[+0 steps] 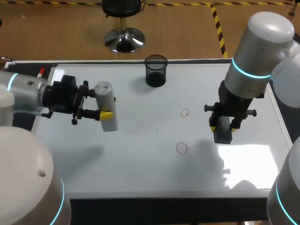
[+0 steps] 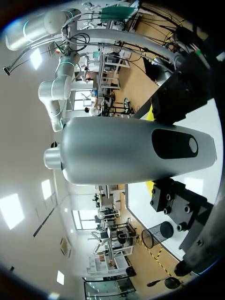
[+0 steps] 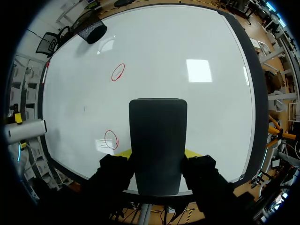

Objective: Pick up the inspection probe, press it on each red-marked spot on the whiteboard one by one, put down the probe, pick up the eraser, and wipe off all the red marks.

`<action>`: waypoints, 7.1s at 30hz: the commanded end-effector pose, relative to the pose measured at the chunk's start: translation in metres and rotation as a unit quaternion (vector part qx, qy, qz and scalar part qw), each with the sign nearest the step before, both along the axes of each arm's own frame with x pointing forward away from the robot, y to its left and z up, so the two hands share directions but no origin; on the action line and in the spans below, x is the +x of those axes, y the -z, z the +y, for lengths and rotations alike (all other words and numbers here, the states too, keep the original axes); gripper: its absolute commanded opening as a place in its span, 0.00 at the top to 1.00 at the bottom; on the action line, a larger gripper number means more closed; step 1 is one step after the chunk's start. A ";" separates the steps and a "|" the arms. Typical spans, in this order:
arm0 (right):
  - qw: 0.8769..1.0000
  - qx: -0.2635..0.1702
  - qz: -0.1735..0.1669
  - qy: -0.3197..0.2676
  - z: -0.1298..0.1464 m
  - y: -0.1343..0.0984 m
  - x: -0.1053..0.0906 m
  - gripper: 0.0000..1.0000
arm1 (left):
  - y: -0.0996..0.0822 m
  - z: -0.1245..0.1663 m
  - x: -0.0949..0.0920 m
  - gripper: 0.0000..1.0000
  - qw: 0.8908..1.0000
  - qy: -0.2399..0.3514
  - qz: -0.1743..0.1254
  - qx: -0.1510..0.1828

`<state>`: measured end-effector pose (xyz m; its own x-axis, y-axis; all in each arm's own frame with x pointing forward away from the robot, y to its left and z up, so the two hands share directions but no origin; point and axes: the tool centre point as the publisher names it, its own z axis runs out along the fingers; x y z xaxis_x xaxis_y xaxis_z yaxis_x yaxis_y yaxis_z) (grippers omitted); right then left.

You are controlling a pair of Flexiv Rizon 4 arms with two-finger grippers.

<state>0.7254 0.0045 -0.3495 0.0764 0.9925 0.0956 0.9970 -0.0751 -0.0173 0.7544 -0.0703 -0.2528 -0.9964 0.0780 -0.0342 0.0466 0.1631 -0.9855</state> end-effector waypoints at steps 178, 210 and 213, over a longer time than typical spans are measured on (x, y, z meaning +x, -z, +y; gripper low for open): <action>0.997 -0.005 0.067 0.031 0.084 0.080 -0.021 1.00 | -0.005 0.053 -0.013 1.00 0.999 -0.042 -0.003 -0.004; 0.997 -0.025 0.026 -0.063 0.166 0.084 -0.040 1.00 | -0.005 0.053 -0.013 1.00 0.999 -0.042 -0.003 -0.004; 0.998 -0.025 0.020 -0.060 0.158 0.085 -0.043 1.00 | -0.005 0.053 -0.013 1.00 0.999 -0.042 -0.003 -0.004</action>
